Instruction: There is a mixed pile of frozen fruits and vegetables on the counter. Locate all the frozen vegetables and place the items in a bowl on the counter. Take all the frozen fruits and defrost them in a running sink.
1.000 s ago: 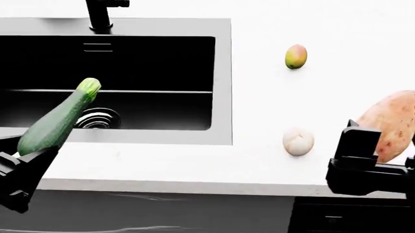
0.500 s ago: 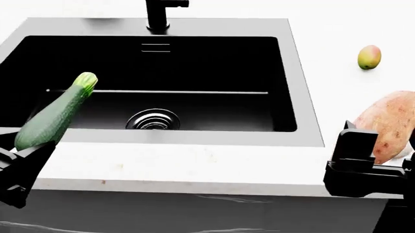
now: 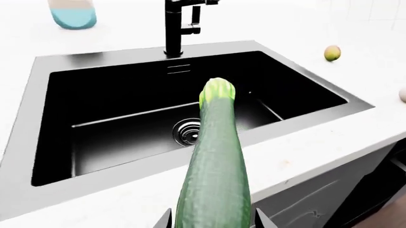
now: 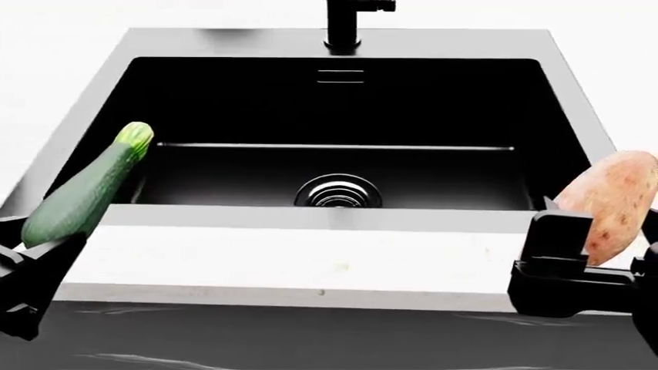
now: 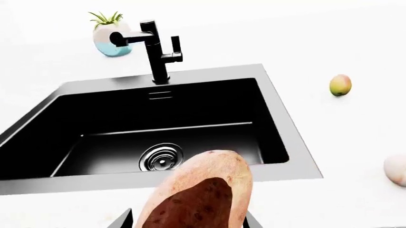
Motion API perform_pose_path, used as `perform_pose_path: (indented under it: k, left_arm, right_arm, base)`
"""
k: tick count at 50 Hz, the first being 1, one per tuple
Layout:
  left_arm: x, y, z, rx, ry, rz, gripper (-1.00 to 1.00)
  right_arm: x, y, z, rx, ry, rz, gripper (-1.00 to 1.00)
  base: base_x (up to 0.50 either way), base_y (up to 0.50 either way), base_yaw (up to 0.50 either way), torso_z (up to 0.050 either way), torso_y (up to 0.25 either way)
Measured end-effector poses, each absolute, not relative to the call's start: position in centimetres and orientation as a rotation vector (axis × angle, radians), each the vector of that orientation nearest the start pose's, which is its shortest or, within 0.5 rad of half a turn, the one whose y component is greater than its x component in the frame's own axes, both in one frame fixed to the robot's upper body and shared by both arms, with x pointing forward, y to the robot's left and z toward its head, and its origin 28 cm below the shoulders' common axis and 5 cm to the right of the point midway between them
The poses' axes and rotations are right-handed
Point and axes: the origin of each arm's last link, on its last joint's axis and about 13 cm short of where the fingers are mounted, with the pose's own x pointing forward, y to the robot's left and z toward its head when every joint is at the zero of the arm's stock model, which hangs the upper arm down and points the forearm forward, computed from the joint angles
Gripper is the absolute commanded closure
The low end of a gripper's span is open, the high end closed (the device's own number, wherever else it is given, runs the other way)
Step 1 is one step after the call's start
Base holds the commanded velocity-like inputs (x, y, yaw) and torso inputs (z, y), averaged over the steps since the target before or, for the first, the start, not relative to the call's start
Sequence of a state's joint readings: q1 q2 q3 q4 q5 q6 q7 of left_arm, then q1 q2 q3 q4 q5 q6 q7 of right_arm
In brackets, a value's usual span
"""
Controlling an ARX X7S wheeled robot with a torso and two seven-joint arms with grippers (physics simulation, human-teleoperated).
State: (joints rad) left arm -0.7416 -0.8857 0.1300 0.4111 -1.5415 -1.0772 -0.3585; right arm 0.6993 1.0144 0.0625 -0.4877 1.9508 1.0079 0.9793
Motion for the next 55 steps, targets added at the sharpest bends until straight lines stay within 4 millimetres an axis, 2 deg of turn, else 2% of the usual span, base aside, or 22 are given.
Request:
perform_pose_path:
  k: [55]
  left_arm:
    - [21.83,29.27,23.94,-0.012,0.277,-0.484,1.0]
  right_arm:
    - [19.15,-19.08,27.3,0.104,0.254,0.038,1.0]
  base:
    - [0.0,0.5,0.0,0.0,0.001]
